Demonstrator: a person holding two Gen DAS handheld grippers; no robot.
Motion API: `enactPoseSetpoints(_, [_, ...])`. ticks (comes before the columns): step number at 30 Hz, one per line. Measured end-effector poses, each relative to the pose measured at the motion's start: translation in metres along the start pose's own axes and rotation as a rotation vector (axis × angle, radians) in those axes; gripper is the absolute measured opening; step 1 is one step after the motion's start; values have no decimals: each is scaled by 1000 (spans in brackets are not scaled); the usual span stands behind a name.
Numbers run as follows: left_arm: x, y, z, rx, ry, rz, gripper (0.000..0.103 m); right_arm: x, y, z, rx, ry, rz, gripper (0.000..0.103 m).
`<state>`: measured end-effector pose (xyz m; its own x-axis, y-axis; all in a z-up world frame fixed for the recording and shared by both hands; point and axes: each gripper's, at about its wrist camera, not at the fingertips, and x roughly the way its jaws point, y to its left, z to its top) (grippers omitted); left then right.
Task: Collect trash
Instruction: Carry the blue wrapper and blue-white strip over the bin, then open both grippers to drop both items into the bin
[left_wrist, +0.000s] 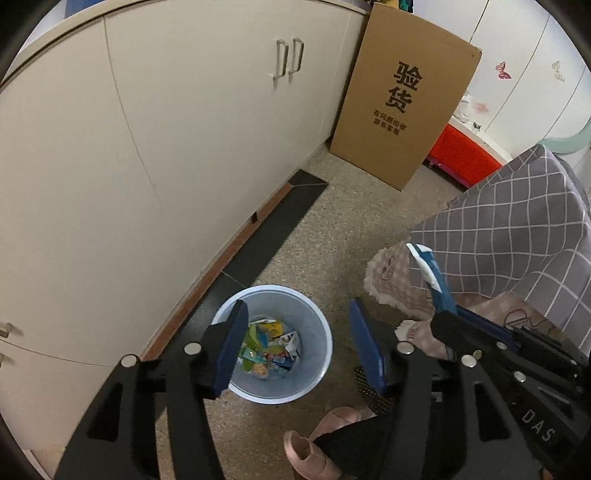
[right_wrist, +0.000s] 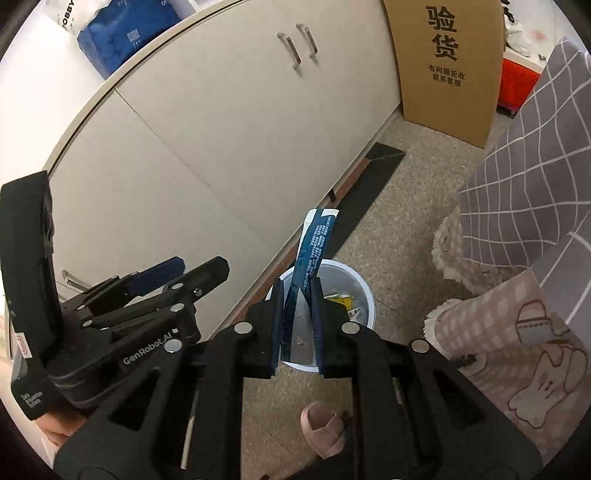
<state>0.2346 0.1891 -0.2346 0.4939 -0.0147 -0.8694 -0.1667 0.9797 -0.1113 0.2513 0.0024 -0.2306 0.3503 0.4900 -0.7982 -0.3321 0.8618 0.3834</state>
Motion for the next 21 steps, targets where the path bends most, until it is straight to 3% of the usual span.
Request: enactPoseSetpoints(21, [-19,27,-13,-74,-30,54,64,22,22,-3,-52,34,34,15])
